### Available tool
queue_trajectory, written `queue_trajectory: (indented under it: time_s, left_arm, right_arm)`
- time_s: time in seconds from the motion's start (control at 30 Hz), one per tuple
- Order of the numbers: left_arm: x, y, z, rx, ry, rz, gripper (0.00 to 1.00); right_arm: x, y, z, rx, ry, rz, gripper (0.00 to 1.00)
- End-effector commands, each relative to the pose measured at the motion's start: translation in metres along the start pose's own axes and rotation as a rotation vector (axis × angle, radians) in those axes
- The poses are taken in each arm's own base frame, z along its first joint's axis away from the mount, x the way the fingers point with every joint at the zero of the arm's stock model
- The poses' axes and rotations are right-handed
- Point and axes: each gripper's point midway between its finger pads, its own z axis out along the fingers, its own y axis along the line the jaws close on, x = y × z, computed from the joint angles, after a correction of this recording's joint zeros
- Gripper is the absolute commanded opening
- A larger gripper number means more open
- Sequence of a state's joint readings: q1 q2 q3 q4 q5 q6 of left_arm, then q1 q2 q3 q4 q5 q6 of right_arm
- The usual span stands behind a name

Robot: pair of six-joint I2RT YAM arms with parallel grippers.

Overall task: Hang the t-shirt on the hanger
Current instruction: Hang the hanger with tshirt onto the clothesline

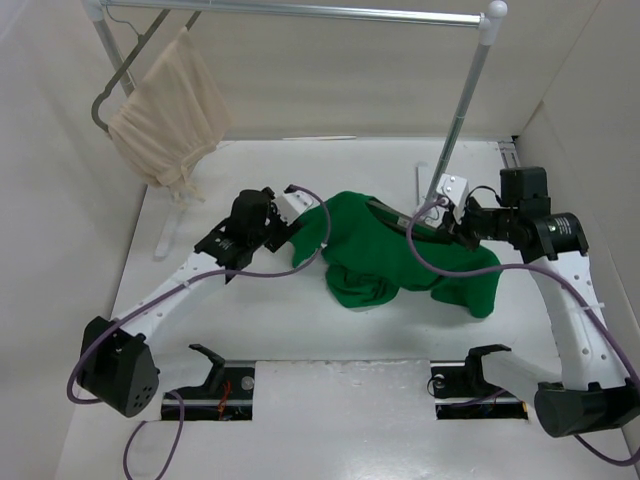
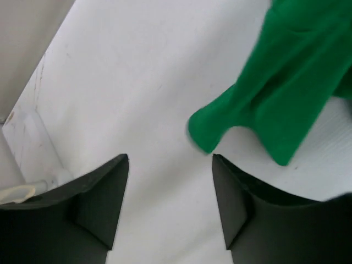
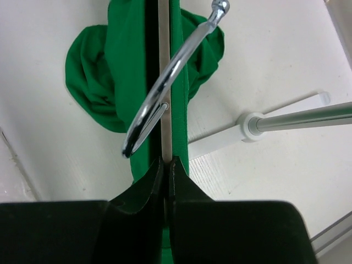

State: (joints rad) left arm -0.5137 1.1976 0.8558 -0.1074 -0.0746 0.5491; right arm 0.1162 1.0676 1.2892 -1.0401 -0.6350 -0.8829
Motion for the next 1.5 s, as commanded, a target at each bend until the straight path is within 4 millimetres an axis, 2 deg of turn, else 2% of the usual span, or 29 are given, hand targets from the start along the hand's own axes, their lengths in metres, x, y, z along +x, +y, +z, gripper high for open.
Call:
queue_trajectory:
  time_s: [0.0,0.07,0.1,0.13,0.17,0.2,0.23,0.27,0.33,0.37,0.43,0.47,0.6,0.67,0.77,0.83,1.0,1.1,1.27,1.37,1.4,1.43,1.47]
  left_arm:
    - [-0.057,0.011,-0.024,0.038,-0.176,0.035,0.60]
    - [-0.075,0.005,-0.035,0.080,-0.247,0.055,0.78]
    - [-0.081,0.006,-0.039,0.081,-0.277,0.055,0.84]
    - [-0.094,0.011,-0.049,0.066,-0.331,0.055,0.98]
    - [-0.100,0.010,-0.054,0.077,-0.360,0.044,1.00]
    - [-0.105,0.011,-0.058,0.078,-0.382,0.024,1.00]
    - [-0.111,0.014,-0.062,0.067,-0.407,0.011,1.00]
    - [-0.117,0.011,-0.068,0.077,-0.435,0.004,1.00]
    - [-0.118,0.009,-0.068,0.090,-0.439,-0.015,1.00]
    - [-0.118,0.008,-0.068,0.093,-0.438,-0.026,1.00]
    - [-0.117,0.004,-0.067,0.101,-0.441,-0.022,1.00]
    - [-0.111,0.000,-0.065,0.108,-0.429,-0.031,1.00]
    - [-0.107,-0.007,-0.071,0.114,-0.439,-0.024,1.00]
    - [-0.105,-0.012,-0.070,0.125,-0.434,-0.020,1.00]
    - [-0.104,-0.010,-0.074,0.113,-0.440,-0.022,1.00]
    - [-0.102,-0.011,-0.072,0.111,-0.439,-0.013,1.00]
    - [-0.098,-0.012,-0.071,0.103,-0.435,-0.015,1.00]
    - [-0.099,-0.009,-0.071,0.089,-0.440,-0.017,1.00]
    - [-0.087,-0.014,-0.066,0.092,-0.414,-0.018,1.00]
    - [-0.089,-0.013,-0.069,0.087,-0.422,-0.018,1.00]
    - [-0.085,-0.015,-0.067,0.092,-0.414,-0.018,1.00]
    - [-0.087,-0.014,-0.068,0.087,-0.422,-0.018,1.00]
    - [-0.087,-0.014,-0.068,0.087,-0.422,-0.018,1.00]
  right_arm:
    - [-0.041,-0.016,-0.017,0.065,-0.106,-0.031,0.00]
    - [-0.046,-0.021,-0.019,0.083,-0.101,-0.013,0.00]
    - [-0.049,-0.026,-0.019,0.095,-0.097,0.002,0.00]
    - [-0.062,-0.032,-0.025,0.117,-0.113,0.012,0.00]
    - [-0.072,-0.037,-0.030,0.136,-0.123,0.011,0.00]
    - [-0.077,-0.046,-0.037,0.183,-0.116,0.019,0.00]
    - [-0.097,-0.061,-0.050,0.241,-0.142,0.030,0.00]
    - [-0.106,-0.068,-0.056,0.271,-0.140,0.036,0.00]
    - [-0.118,-0.091,-0.071,0.364,-0.126,0.046,0.00]
    - [-0.137,-0.107,-0.081,0.407,-0.151,0.045,0.00]
    - [-0.149,-0.127,-0.091,0.482,-0.156,0.043,0.00]
    - [-0.164,-0.141,-0.095,0.511,-0.185,0.048,0.00]
    - [-0.202,-0.176,-0.101,0.583,-0.287,0.043,0.00]
    - [-0.218,-0.189,-0.104,0.615,-0.348,0.038,0.00]
    - [-0.232,-0.209,-0.105,0.672,-0.424,0.068,0.00]
    - [-0.235,-0.217,-0.100,0.683,-0.457,0.099,0.00]
    - [-0.252,-0.233,-0.106,0.746,-0.538,0.113,0.00]
    - [-0.269,-0.222,-0.110,0.739,-0.582,0.089,0.00]
    - [-0.266,-0.220,-0.100,0.734,-0.574,0.097,0.00]
    - [-0.268,-0.220,-0.101,0.737,-0.581,0.093,0.00]
    - [-0.264,-0.225,-0.096,0.745,-0.567,0.103,0.00]
    - [-0.270,-0.227,-0.103,0.762,-0.593,0.105,0.00]
    - [-0.266,-0.235,-0.097,0.763,-0.583,0.120,0.00]
